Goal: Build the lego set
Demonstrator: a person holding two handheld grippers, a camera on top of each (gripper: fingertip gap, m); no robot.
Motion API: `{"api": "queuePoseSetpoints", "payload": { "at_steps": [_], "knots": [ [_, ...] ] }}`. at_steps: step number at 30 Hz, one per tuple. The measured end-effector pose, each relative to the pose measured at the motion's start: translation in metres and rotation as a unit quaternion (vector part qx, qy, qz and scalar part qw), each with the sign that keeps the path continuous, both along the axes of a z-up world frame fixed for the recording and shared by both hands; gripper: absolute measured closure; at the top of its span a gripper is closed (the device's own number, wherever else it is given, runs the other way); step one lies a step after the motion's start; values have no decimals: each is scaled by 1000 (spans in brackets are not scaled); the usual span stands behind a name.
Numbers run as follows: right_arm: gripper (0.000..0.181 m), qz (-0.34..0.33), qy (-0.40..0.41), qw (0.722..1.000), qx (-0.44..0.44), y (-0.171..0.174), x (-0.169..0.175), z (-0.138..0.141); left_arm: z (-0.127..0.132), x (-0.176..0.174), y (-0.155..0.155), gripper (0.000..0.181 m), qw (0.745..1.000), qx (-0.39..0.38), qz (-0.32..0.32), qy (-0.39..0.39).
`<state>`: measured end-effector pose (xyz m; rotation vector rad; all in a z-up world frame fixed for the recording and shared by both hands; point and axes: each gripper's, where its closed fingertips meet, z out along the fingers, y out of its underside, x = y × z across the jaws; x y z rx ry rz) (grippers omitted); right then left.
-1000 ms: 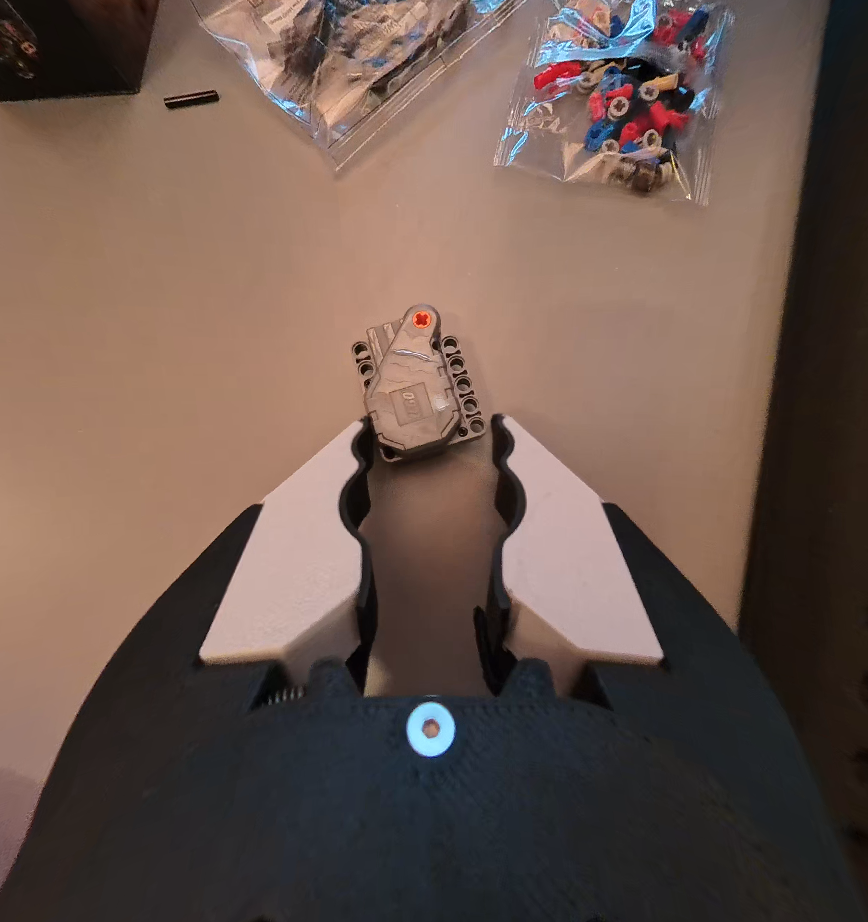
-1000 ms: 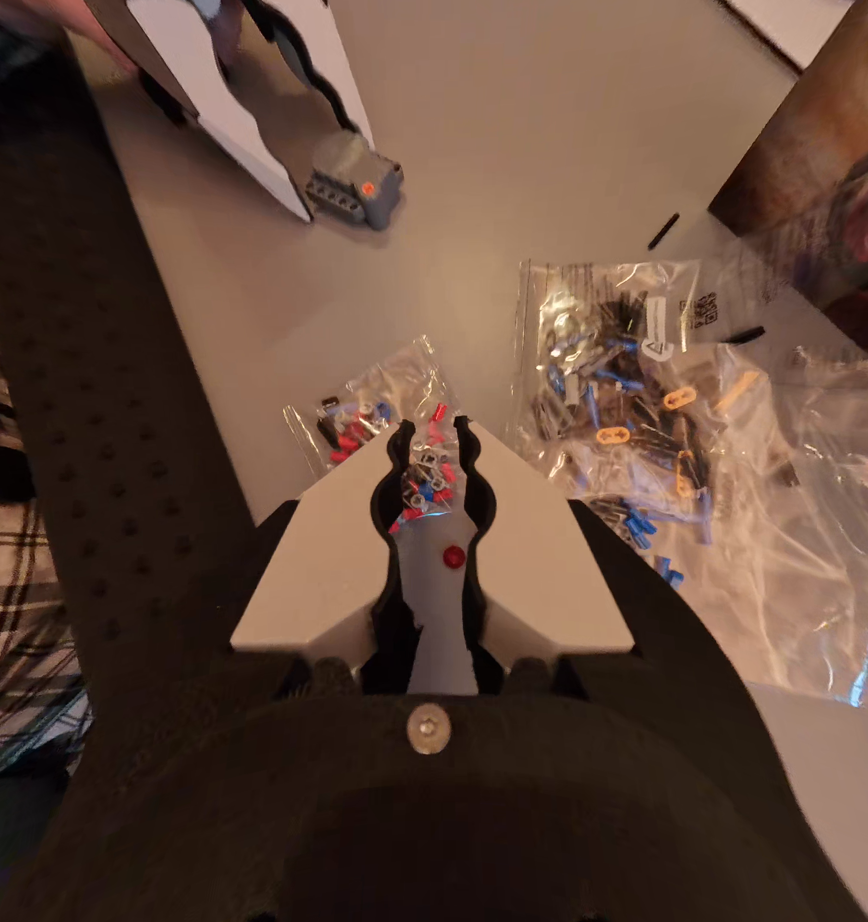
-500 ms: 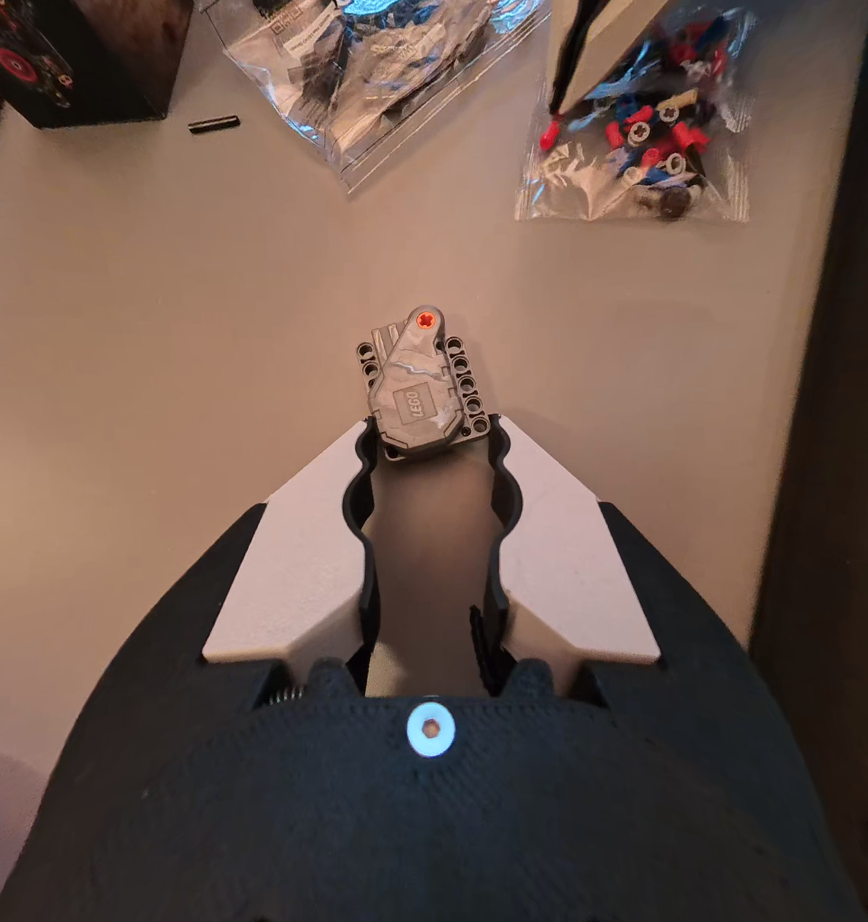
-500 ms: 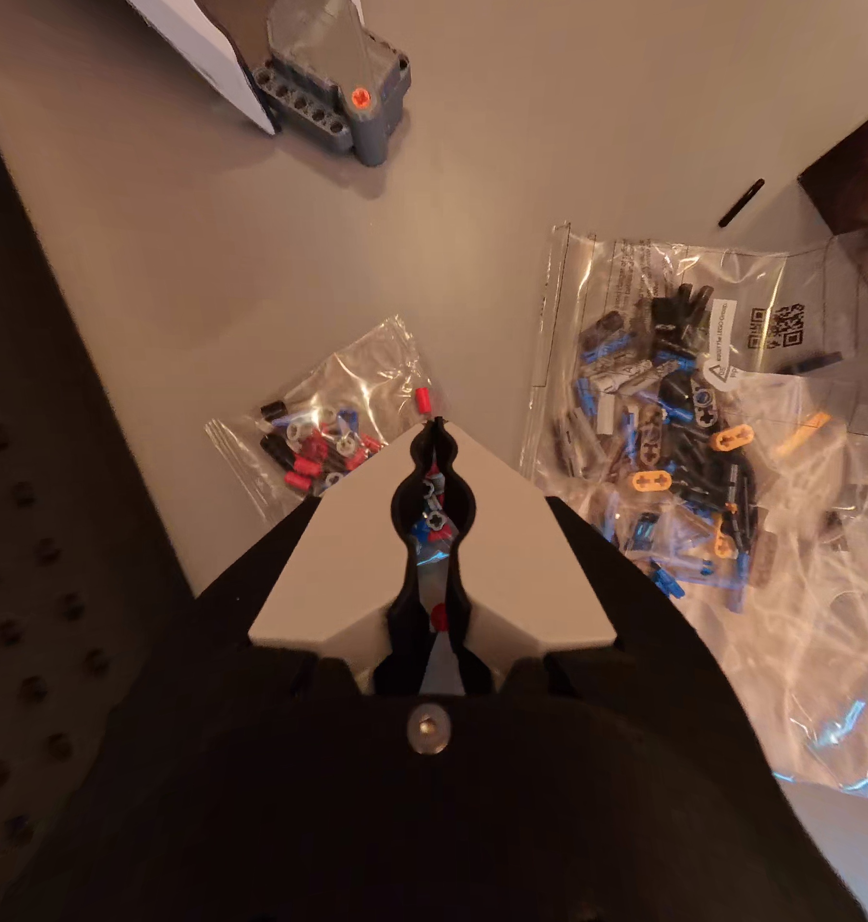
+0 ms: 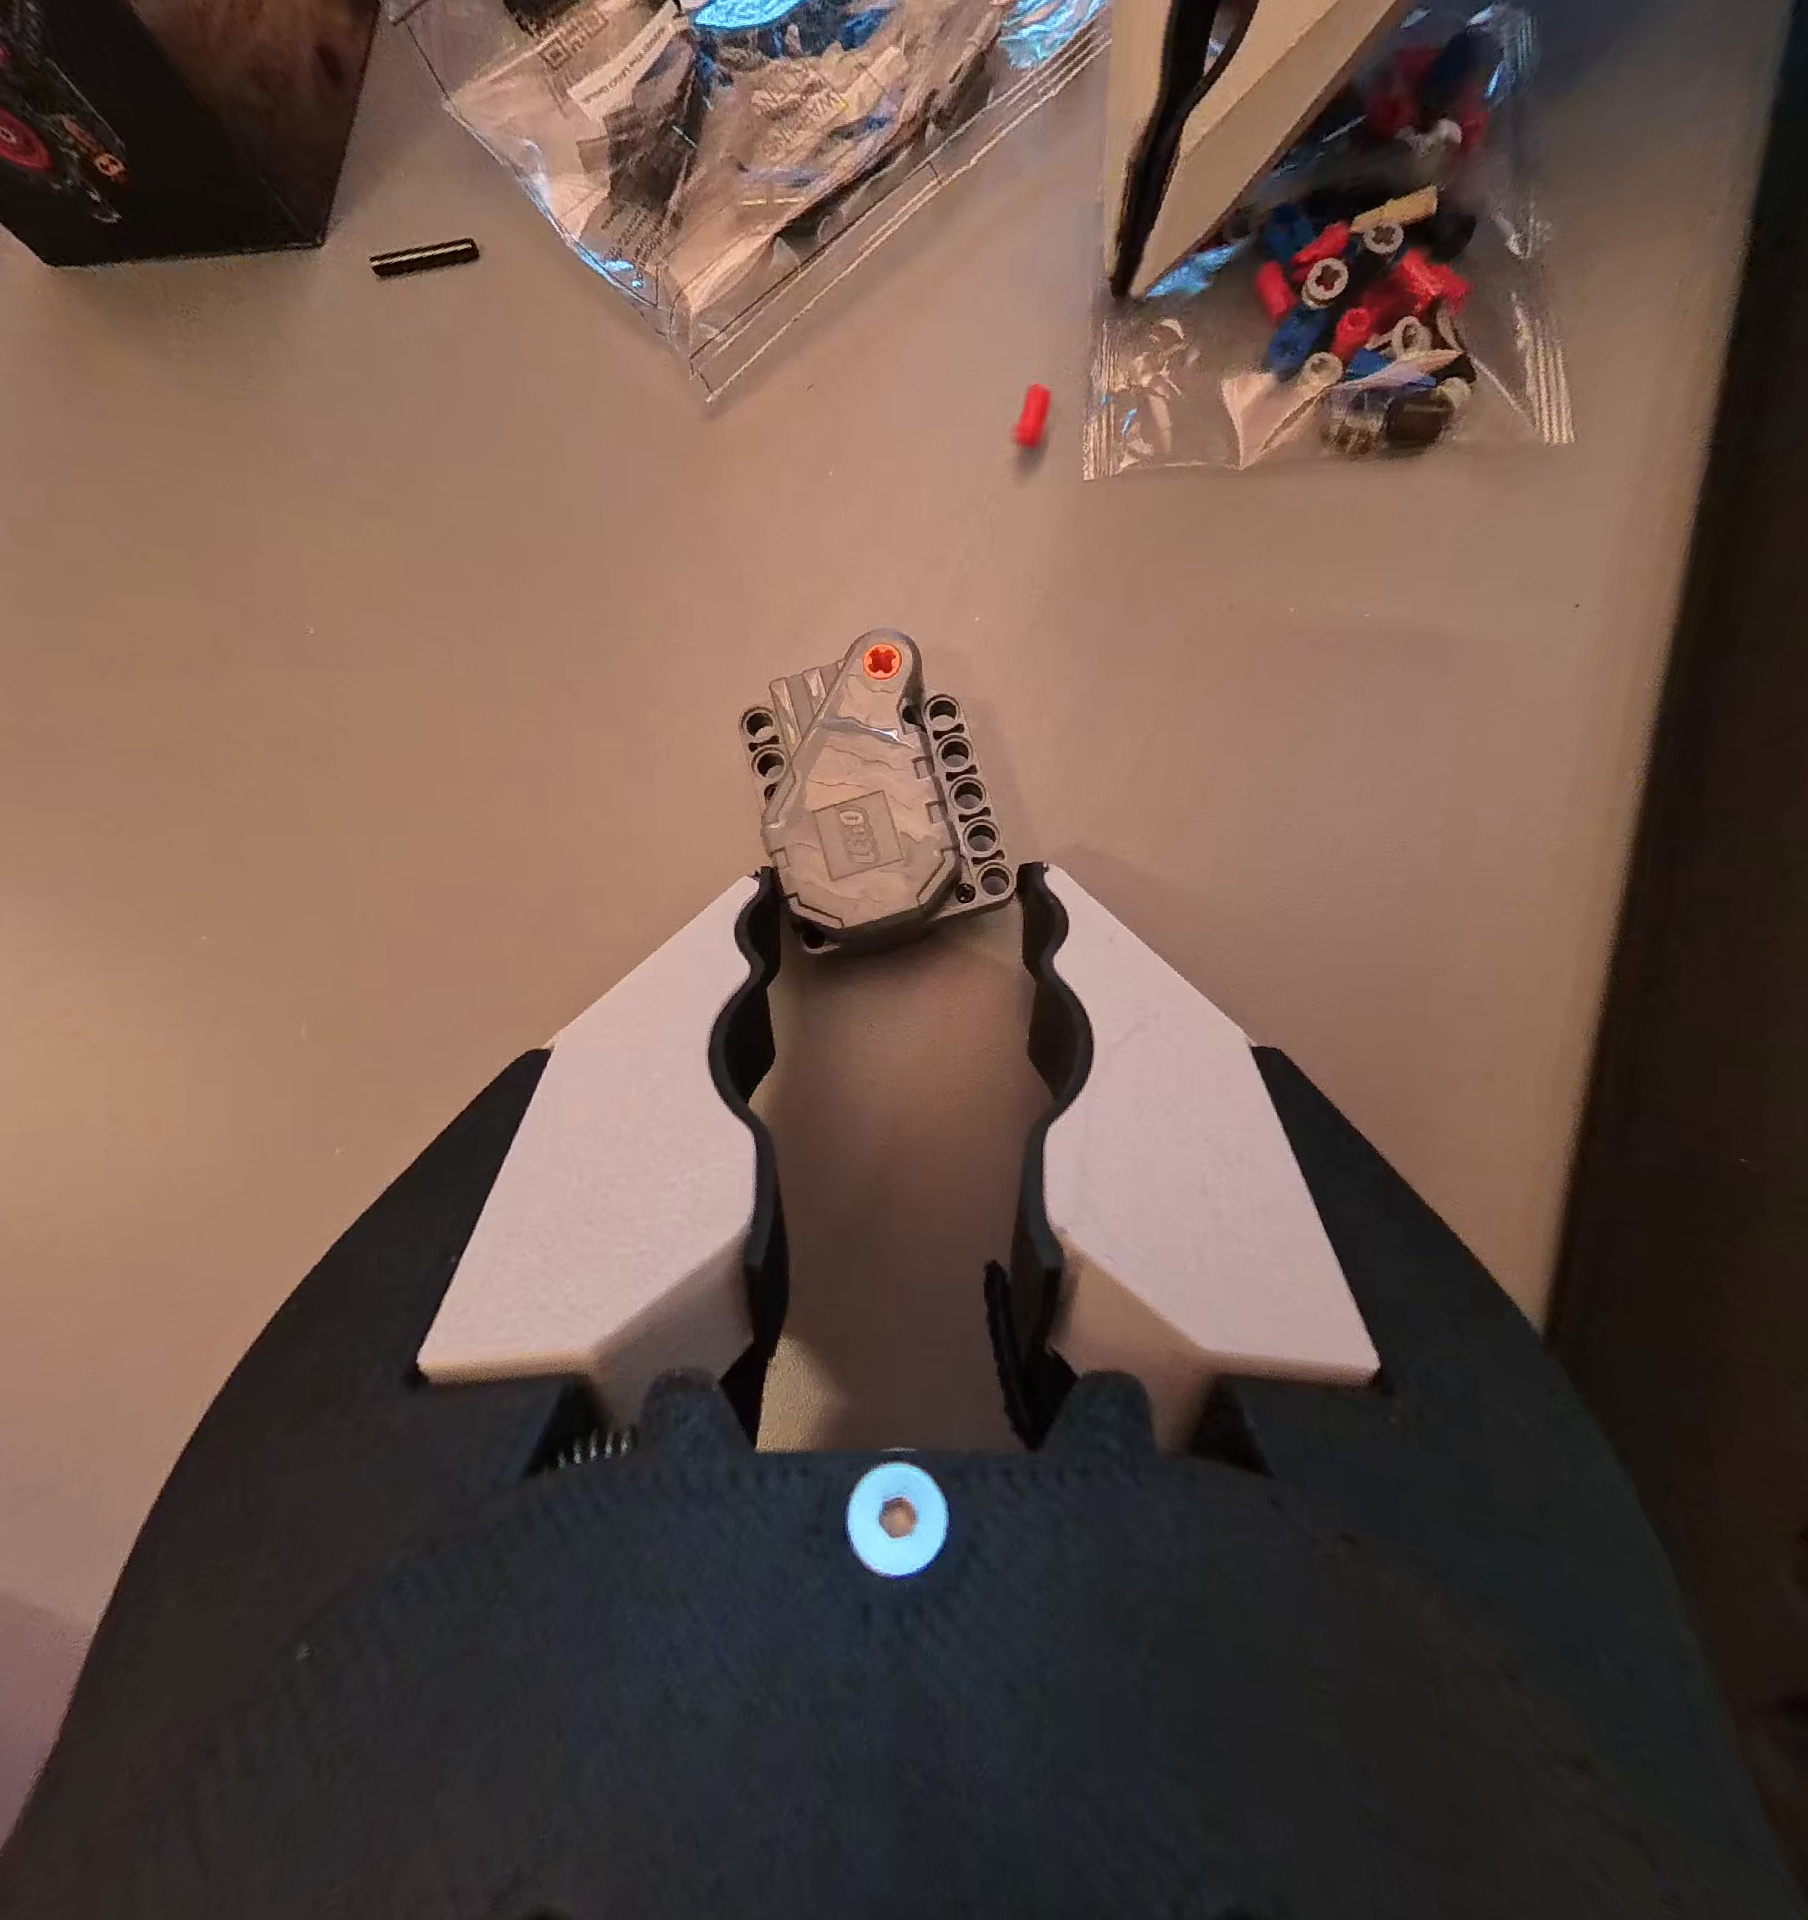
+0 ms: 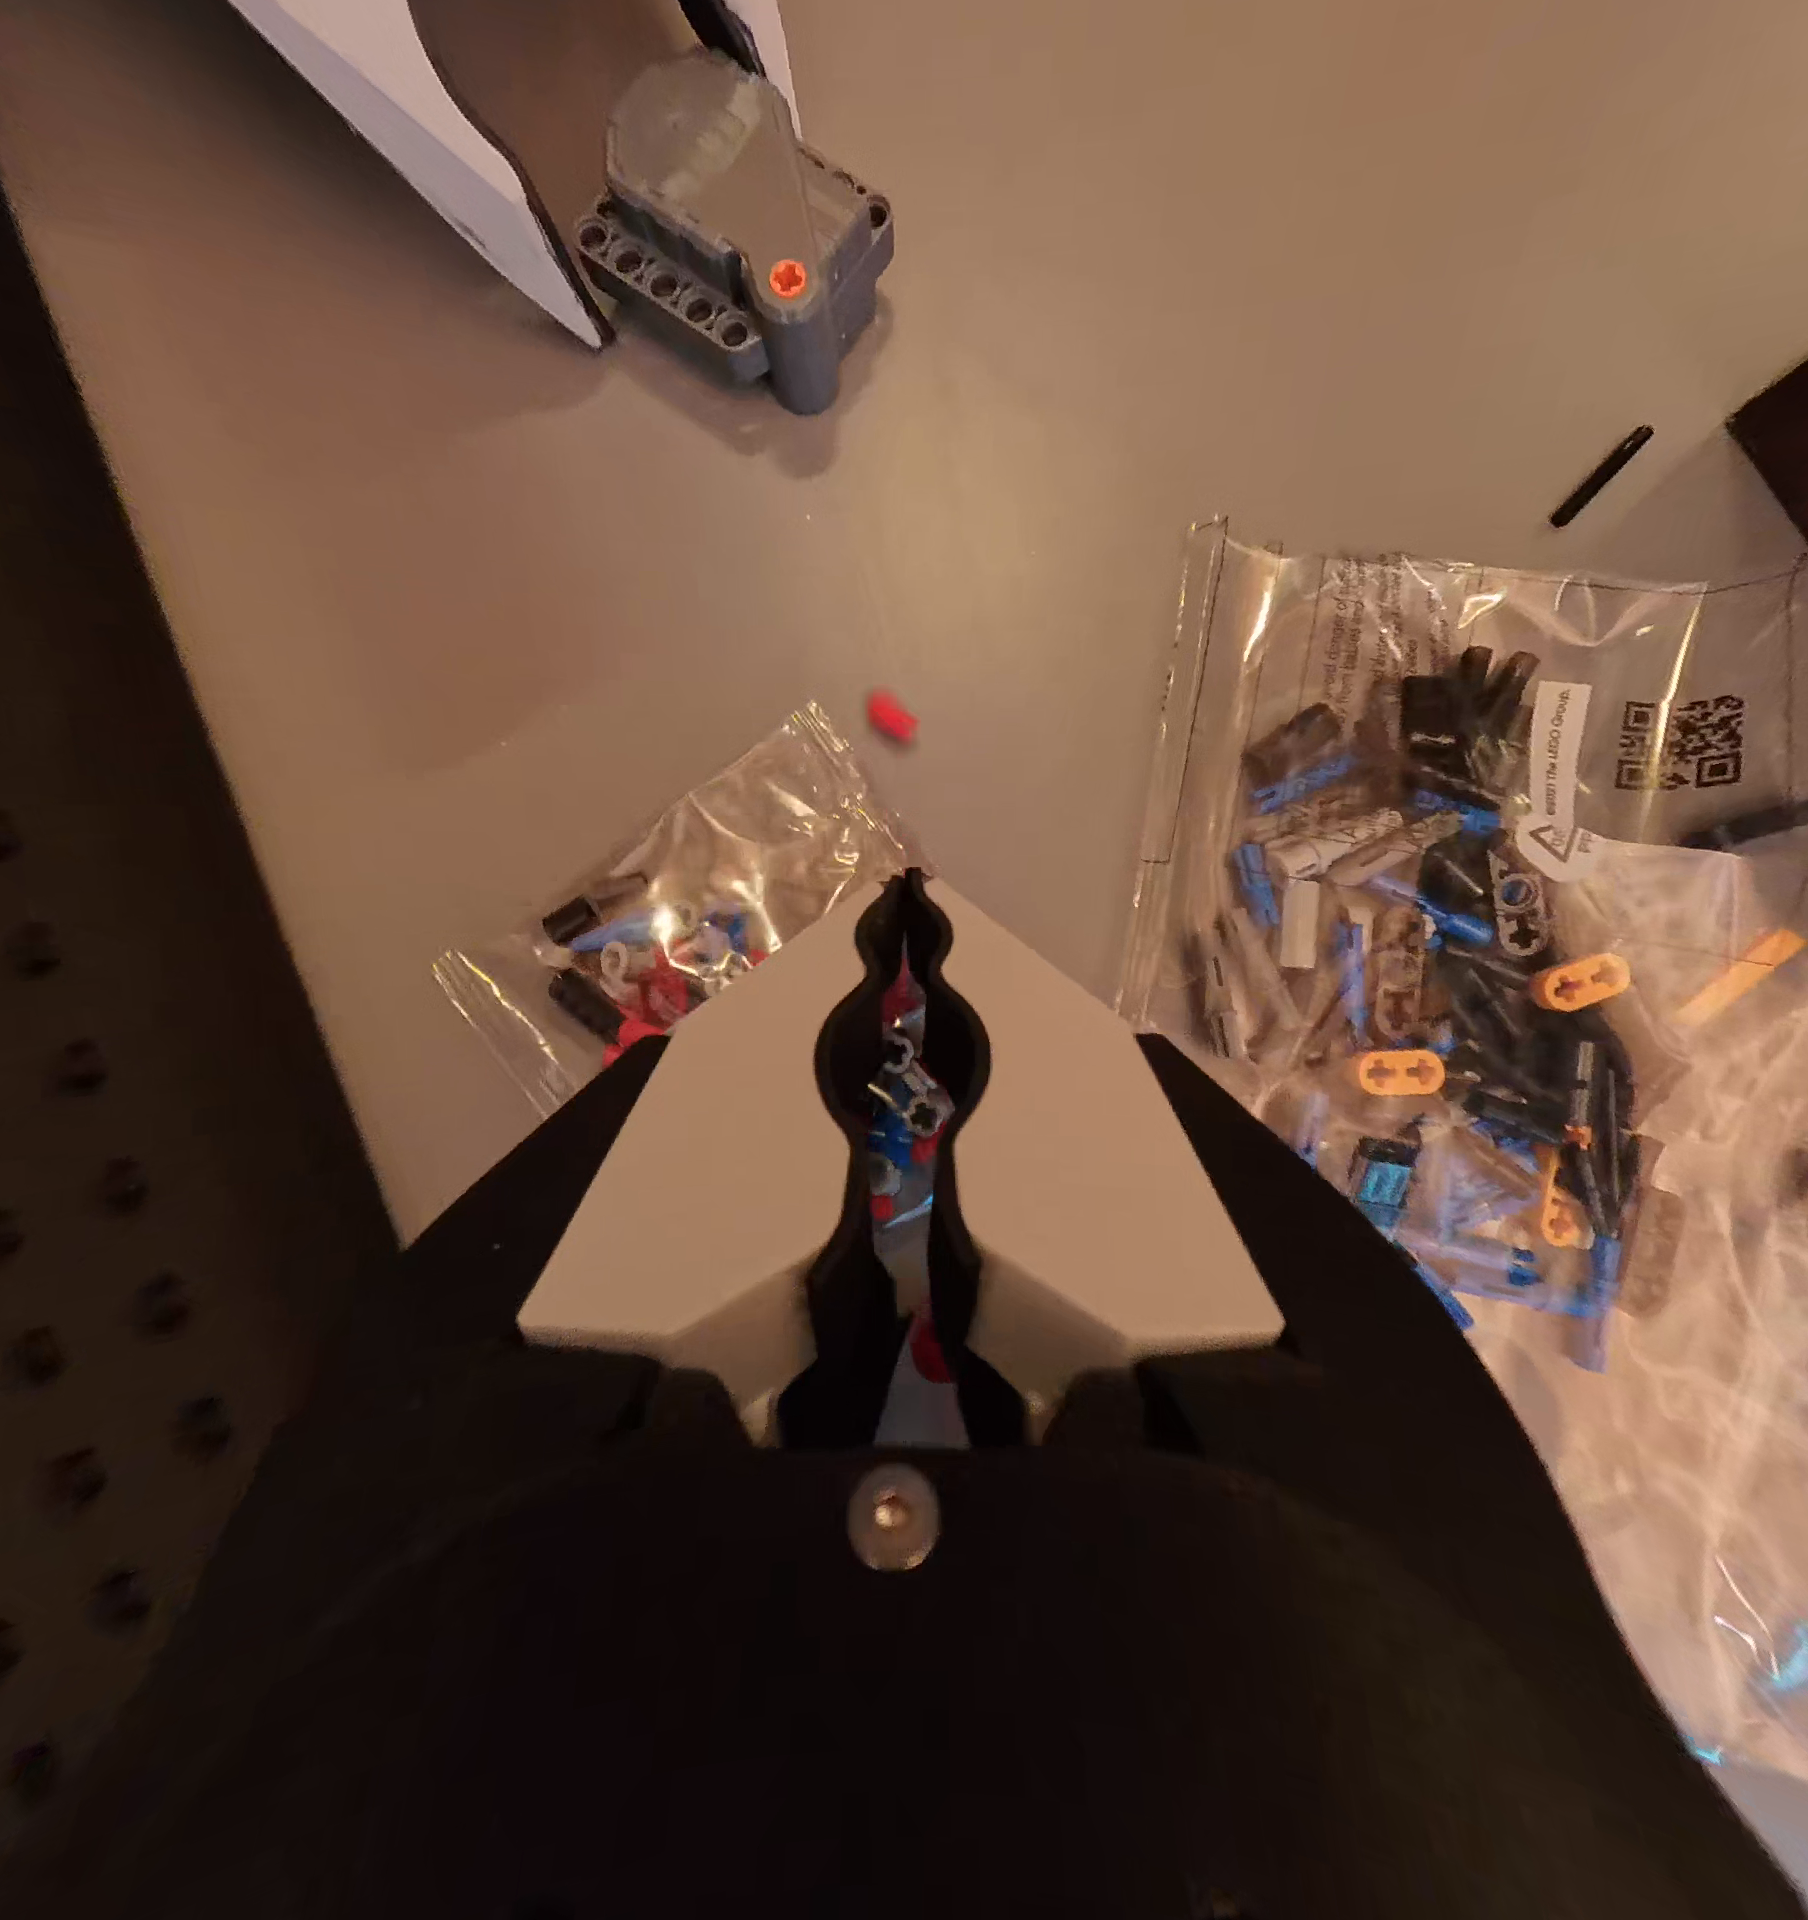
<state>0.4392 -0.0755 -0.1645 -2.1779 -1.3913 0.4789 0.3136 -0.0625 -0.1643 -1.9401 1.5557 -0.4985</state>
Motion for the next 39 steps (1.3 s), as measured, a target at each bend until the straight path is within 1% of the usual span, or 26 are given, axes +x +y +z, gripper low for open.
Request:
{"api": "queuePoseSetpoints", "payload": {
  "at_steps": [3,7,9,13,17,20,22,25,27,28,33,36,39],
  "knots": [
    [181,-1,12,1000,-1,1,-3,3,1,0,0,137,1000,4,0,1],
    [173,6,20,1000,-5,0,-11,9,0,-1,1,140,1000,-3,5,3],
    [170,16,29,999,-5,1,-21,15,0,-4,4,140,1000,-1,15,5],
    [168,53,36,998,3,2,-53,24,0,-12,12,141,999,-5,42,8],
    [167,90,28,996,-4,-2,-87,17,0,-12,12,141,999,-5,46,8],
    [164,97,15,995,-15,-2,-101,7,0,-12,13,141,999,-9,50,4],
    [165,94,19,995,-24,-3,-108,3,0,-12,13,140,999,-9,53,4],
    [168,87,18,996,-23,-5,-113,1,0,-12,14,140,998,-9,55,4],
    [180,81,8,997,-2,-1,-112,0,0,-12,13,140,998,-10,55,4],
    [181,82,7,997,2,-1,-112,0,0,-13,14,140,998,-6,56,6],
    [181,88,43,995,-9,-5,-114,5,8,-12,15,124,998,4,54,-12],
    [181,80,85,993,-24,-3,-114,17,19,-13,16,122,998,19,50,-28],
    [181,77,87,993,-31,0,-108,18,23,-14,10,123,999,28,32,-27]
  ]
}}
